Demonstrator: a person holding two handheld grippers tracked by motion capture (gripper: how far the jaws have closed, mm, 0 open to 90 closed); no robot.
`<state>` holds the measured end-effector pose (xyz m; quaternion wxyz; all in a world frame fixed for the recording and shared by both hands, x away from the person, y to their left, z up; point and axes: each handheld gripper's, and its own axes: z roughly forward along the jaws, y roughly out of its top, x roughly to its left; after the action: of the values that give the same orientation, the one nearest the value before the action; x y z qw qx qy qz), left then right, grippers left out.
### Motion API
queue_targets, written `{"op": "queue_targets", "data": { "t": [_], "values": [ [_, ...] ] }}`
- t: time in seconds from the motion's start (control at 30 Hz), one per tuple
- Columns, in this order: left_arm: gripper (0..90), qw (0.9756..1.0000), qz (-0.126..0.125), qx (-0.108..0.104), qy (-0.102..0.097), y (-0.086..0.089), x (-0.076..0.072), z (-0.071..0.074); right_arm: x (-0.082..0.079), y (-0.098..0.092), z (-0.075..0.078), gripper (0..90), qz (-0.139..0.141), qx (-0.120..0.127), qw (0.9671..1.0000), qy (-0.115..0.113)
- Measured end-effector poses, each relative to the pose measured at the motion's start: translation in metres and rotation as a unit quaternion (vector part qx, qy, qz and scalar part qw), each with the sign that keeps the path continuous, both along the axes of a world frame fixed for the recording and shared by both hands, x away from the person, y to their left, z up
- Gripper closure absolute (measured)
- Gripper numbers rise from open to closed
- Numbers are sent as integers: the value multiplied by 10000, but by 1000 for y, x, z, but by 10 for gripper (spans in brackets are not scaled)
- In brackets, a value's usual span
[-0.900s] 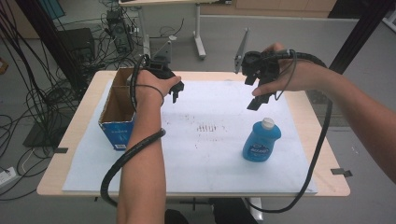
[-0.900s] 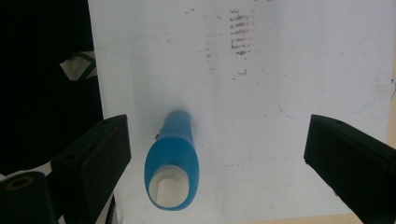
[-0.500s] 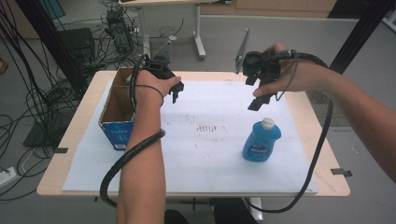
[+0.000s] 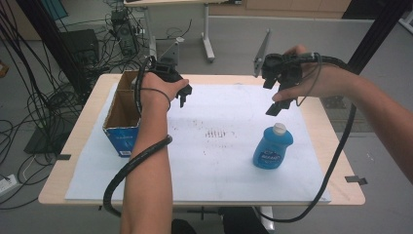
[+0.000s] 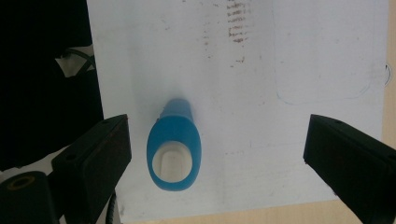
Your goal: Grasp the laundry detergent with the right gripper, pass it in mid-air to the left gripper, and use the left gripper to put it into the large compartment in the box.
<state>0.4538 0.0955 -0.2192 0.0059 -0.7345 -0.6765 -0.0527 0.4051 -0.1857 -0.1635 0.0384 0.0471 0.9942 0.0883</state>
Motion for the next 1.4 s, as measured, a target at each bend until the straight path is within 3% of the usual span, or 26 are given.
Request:
{"op": "queue_targets", "data": {
  "t": [0.4,0.8,0.97,1.2,1.4],
  "values": [
    [66,10000,1,7,-19,-2,-1,2,-3,-29,0,71,-190,28,9998,-23],
    [65,10000,-19,30,-15,-4,-3,3,-10,-73,-3,59,-461,148,9988,-101],
    [65,10000,-9,18,-45,-5,-5,5,-13,-94,-8,57,-611,195,9979,-93],
    [65,9999,-29,-9,-104,-5,-6,5,-16,-108,-15,54,-639,409,9971,-105],
    [65,9999,-54,-17,-90,-6,-7,4,-19,-123,-31,50,-703,586,9958,-69]
  ]
}}
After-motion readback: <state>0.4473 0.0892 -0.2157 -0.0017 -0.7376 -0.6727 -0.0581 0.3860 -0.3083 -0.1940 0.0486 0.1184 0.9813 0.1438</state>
